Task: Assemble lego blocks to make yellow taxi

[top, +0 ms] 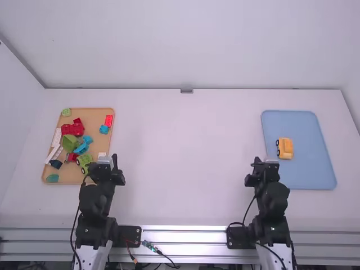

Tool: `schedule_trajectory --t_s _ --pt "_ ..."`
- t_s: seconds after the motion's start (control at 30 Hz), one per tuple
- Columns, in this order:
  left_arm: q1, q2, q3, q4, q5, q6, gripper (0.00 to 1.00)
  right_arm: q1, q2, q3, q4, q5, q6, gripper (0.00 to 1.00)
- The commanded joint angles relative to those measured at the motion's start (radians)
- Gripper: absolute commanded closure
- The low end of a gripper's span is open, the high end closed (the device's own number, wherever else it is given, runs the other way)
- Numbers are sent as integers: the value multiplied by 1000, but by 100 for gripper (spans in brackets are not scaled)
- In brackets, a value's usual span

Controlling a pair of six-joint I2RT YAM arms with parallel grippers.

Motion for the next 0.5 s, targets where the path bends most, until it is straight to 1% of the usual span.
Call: schedule_trajectory --t_s 0.0,0.33,0.47 --pt "-6 -8 -10 -5 -2 6 100 -2 -34 -12 -5 4 3 100" --pt "-6 -8 -10 -5 -2 6 100 -2 -132 -12 -5 4 3 100" --pt "-6 -8 -10 -5 -2 6 100 -2 -135 -12 -5 4 3 100"
